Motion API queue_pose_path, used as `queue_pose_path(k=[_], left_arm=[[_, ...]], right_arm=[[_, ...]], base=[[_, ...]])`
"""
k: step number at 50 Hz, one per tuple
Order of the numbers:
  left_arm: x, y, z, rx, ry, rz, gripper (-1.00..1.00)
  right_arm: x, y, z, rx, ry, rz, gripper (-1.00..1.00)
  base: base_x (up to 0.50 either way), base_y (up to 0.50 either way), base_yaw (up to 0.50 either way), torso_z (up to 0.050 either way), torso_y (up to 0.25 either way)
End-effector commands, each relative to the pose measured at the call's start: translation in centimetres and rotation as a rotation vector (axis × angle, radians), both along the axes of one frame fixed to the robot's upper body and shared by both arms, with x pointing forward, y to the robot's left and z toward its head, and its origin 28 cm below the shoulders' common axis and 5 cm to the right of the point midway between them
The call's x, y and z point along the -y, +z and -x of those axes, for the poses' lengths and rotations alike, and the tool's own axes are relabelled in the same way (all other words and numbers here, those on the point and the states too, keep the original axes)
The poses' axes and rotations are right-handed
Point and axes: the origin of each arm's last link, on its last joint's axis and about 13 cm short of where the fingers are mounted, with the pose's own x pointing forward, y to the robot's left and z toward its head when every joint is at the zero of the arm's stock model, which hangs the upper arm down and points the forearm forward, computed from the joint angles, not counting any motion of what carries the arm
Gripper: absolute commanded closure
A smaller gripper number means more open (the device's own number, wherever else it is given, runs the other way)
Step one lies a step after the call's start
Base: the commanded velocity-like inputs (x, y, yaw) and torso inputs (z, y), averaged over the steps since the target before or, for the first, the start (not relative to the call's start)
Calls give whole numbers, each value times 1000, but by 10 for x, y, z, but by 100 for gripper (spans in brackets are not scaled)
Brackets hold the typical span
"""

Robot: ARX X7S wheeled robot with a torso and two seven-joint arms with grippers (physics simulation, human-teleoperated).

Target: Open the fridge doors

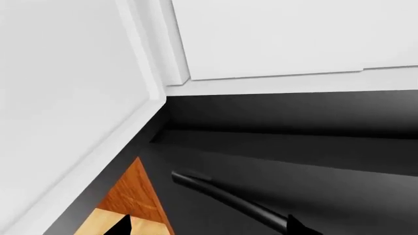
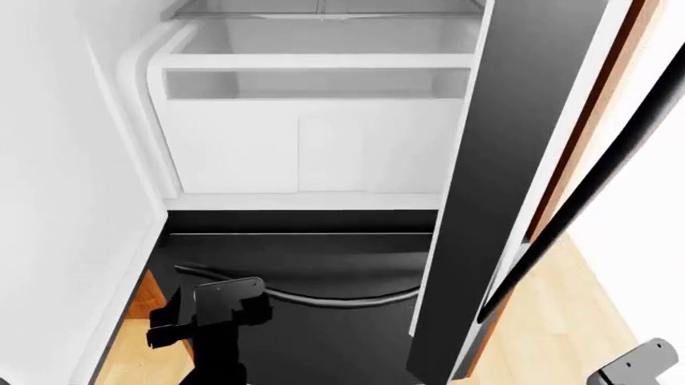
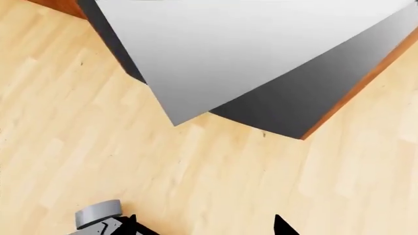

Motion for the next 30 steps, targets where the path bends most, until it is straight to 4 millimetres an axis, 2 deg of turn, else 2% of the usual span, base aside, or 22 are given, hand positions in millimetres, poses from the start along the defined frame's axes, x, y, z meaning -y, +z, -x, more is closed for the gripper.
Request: queue_pose_path(k=[1,10,20,30], left_arm=[[0,0,0,0,0,-2,-100],[0,1,1,1,1,-4,-100],[-1,1,0,2,7,-3,-100],[-29,5,4,-15,50,-51,-100]], right_arm=[[-1,-24,20,-42,-1,1,-100],[-3,-40,33,11,-43,-37,-100],[-14,-43,37,109,-33,-82,-100],[-39,-30,35,235,54,-124,-100]], base=[[0,0,0,0,0],[0,0,0,0,0],[0,0,0,0,0],[0,0,0,0,0]])
